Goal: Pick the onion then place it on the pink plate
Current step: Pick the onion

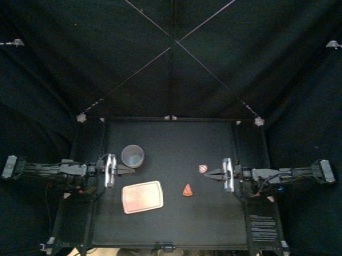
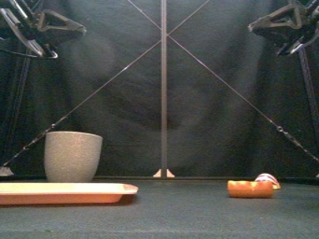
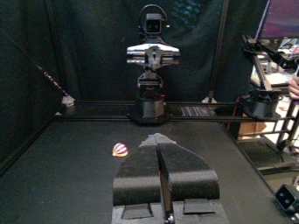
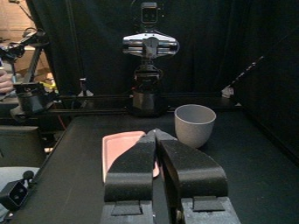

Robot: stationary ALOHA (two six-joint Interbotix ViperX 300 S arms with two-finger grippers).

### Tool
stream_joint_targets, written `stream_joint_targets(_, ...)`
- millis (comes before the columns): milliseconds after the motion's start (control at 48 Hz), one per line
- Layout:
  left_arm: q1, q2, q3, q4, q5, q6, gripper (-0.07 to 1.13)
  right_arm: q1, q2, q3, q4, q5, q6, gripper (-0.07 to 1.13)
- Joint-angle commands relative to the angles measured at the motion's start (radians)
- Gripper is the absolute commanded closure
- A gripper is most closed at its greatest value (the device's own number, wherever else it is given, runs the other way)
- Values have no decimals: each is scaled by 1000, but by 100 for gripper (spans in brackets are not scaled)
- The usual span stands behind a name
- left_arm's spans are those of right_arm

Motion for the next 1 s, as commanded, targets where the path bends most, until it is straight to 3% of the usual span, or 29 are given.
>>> stream_joint_targets(21,5,3,-58,26,126,6,99,-6,20,-18,21,17,15,96)
stream_joint_targets(167,17,-3,-104,38,232,8,99,-34,43,-55,61,137,26,93)
stream_joint_targets(292,40,-11,-118,60,267,6,99,-78,74,-92,81,247,31,81)
stream_joint_targets(396,55,-15,-114,60,267,5,99,-112,98,-110,130,273,31,57)
stream_joint_targets(562,57,-15,-106,51,267,3,99,-187,140,-103,241,288,31,3)
stream_joint_targets(604,58,-15,-104,48,265,3,99,-207,152,-97,256,298,31,-3)
stream_joint_targets(854,58,-15,-97,46,265,5,99,-342,250,-18,239,420,25,4)
stream_joint_targets(1000,64,-15,-86,46,265,5,99,-365,295,3,184,512,29,4)
